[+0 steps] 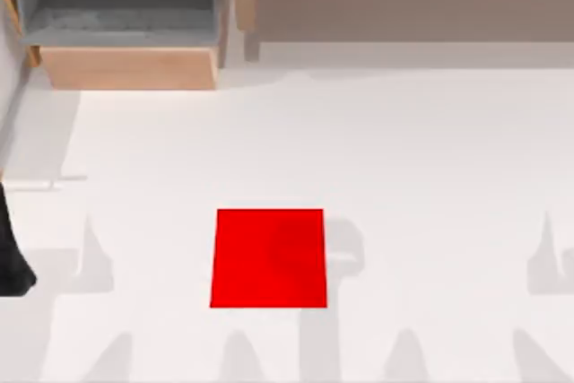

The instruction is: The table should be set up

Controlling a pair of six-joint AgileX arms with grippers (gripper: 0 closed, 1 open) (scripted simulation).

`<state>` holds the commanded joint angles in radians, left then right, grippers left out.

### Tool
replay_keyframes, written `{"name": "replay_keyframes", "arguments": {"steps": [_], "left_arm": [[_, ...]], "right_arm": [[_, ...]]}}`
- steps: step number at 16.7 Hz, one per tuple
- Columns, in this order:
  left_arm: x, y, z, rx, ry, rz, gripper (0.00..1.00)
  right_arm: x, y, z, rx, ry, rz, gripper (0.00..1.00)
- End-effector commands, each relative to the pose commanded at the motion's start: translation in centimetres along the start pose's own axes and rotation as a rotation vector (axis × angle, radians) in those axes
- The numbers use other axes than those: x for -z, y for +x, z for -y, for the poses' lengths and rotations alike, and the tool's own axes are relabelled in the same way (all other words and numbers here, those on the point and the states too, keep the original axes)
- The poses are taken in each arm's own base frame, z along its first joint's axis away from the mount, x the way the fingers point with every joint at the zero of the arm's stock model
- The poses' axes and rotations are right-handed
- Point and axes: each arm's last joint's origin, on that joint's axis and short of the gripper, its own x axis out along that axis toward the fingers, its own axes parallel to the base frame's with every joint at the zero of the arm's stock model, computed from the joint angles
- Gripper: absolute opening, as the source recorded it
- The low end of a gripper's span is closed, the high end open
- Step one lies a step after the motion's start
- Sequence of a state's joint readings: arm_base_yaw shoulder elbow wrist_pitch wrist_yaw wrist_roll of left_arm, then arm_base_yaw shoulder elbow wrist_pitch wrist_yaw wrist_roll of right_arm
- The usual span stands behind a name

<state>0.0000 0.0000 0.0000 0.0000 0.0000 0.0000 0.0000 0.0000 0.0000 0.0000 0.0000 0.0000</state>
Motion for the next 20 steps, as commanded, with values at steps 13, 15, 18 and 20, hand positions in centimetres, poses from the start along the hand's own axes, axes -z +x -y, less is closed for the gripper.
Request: {"name": "replay_keyframes", "arguments": {"steps": [13,15,18,20], "left_arm": [[-7.8,3.7,-2.0,-0.139,0.038,-0.437,1.00],[-10.2,6.1,-2.8,-0.159,0.041,-0.552,1.00],[-13.2,11.0,-4.7,-0.181,0.039,-0.724,1.00],[-14.4,15.0,-6.3,-0.189,0.032,-0.835,1.00]], "right_arm": [[0.0,0.0,0.0,0.000,0.000,0.000,1.00],[0.0,0.0,0.0,0.000,0.000,0.000,1.00],[0.0,0.0,0.0,0.000,0.000,0.000,1.00],[0.0,0.0,0.0,0.000,0.000,0.000,1.00]]}}
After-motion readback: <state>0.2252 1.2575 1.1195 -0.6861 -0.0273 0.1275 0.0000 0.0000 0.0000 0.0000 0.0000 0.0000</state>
